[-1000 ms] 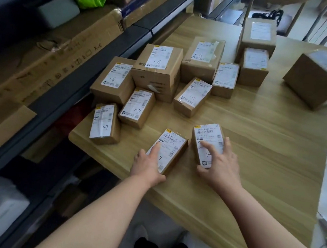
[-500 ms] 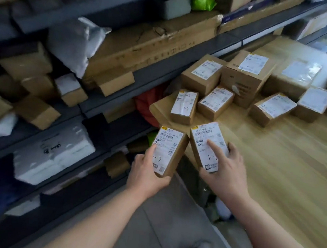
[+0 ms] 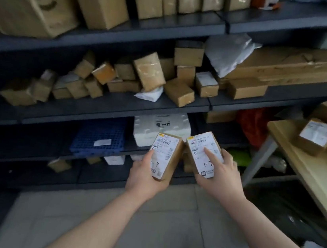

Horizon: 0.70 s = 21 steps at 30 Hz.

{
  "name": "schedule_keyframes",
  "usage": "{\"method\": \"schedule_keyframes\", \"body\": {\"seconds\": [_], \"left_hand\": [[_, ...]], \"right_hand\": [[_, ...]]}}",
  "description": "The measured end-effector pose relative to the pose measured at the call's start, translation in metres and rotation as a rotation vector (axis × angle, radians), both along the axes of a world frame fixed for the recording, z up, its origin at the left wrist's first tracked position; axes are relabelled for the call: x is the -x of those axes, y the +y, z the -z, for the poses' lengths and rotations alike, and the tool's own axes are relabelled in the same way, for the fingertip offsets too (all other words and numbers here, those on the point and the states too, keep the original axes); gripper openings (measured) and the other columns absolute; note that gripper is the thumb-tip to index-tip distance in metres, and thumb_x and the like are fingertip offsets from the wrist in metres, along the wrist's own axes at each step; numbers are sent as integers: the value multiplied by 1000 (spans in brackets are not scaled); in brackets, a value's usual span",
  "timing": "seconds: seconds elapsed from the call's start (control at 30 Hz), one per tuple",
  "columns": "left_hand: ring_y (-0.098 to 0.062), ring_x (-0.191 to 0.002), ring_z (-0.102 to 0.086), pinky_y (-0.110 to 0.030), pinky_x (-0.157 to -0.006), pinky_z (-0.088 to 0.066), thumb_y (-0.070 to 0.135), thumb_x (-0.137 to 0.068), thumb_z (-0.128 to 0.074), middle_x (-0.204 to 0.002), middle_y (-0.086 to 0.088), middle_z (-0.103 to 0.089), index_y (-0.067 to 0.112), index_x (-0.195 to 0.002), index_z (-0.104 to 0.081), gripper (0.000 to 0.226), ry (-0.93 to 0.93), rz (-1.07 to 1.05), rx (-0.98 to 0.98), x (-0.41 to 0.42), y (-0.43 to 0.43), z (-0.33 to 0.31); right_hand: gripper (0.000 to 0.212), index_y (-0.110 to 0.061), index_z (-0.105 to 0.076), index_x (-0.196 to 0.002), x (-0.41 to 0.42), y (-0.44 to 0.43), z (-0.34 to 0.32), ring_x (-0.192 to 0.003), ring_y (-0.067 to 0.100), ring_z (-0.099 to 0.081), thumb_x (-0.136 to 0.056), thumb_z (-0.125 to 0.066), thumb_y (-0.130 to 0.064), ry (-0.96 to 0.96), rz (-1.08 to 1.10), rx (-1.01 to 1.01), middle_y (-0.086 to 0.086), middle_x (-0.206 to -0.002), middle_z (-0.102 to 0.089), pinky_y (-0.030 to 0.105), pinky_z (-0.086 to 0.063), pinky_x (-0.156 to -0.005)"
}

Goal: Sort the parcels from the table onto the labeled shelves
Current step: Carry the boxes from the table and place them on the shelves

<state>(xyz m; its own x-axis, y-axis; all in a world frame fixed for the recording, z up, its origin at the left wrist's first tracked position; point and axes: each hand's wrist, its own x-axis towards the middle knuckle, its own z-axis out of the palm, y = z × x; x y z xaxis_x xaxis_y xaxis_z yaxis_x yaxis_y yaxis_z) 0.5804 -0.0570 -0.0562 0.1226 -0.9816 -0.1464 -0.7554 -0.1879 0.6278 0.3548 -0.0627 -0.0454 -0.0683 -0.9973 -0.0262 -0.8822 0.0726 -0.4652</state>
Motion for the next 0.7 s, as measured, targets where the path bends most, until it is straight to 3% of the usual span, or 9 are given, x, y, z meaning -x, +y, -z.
{"method": "schedule_keyframes", "body": {"seconds": [0.17,0.3,0.57,0.7], "left_hand": [[-19,-110,-44,-31,-87,-43,52,-60,-78,-115,3,-38,42,-146,-17,106,-60,-178,10,-80,22,-2],[-20,-109,-43,-33,-91,-45,49,-61,-78,-117,0,-37,42,-145,-16,104,-86,-295,13,-132,31,-6],[-16,-112,-38,-26,-80,-41,48,-61,-77,-120,3,-32,46,-145,-16,104,-123,-577,5,-225,20,-23],[-16,-112,-38,-25,-84,-39,47,-61,-77,-122,1,-34,42,-146,-18,103,-150,-751,32,-265,16,-38]], "right_hand": [[87,-43,-26,-145,-78,-17,-2,-129,30,-29,-69,-67,-53,17,-200,0,5,-152,-16,44,-33,-104],[87,-42,-23,-146,-137,-41,-7,-131,30,-25,-71,-66,-53,30,-351,11,4,-152,-14,44,-30,-107],[85,-39,-24,-147,-257,-104,-14,-133,29,-24,-73,-65,-52,2,-619,30,6,-152,-15,46,-30,-107],[87,-39,-26,-147,-321,-137,-26,-127,30,-28,-71,-66,-52,-20,-757,46,6,-150,-17,47,-32,-105]]}}
